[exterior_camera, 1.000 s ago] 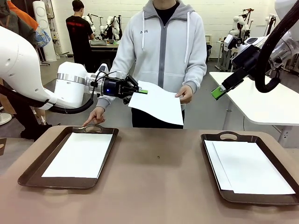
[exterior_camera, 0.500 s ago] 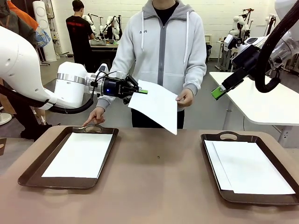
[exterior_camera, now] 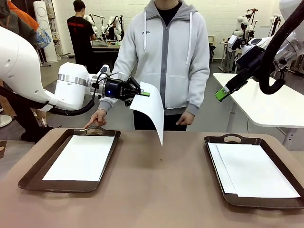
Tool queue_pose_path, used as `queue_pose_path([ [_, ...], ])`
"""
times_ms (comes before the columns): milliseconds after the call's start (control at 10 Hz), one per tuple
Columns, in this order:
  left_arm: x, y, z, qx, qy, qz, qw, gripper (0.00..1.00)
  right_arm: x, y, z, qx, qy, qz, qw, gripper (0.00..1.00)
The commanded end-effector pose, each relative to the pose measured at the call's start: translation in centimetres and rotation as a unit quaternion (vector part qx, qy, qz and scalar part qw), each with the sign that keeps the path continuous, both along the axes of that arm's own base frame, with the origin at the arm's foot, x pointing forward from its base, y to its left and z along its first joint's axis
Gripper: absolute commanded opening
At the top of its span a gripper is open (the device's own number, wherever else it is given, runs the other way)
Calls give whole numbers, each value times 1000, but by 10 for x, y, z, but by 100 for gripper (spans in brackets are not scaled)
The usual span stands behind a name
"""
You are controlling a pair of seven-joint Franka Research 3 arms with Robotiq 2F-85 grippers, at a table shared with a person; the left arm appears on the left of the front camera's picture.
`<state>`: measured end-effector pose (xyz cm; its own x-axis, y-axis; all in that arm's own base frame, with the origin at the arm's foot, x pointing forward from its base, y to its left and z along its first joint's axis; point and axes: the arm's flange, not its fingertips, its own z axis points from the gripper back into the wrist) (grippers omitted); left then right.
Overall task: Sort the A4 documents.
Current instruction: Place the A4 Paper in the designated Handle tray.
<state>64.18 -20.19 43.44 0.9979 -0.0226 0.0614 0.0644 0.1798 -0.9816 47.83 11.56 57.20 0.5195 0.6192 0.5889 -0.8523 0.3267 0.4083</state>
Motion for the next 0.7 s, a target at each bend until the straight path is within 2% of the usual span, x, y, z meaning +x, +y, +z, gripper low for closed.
queue_pose_path([
  [0,-3,14,20,67,-7,-32,997,1,1,0,0,0,-7,2,1000,100],
  [300,-23,60,31,116,14,-93,989,1,1,0,0,0,-7,2,1000,100],
  [600,-59,114,19,135,42,-95,985,1,1,0,0,0,-7,2,1000,100],
])
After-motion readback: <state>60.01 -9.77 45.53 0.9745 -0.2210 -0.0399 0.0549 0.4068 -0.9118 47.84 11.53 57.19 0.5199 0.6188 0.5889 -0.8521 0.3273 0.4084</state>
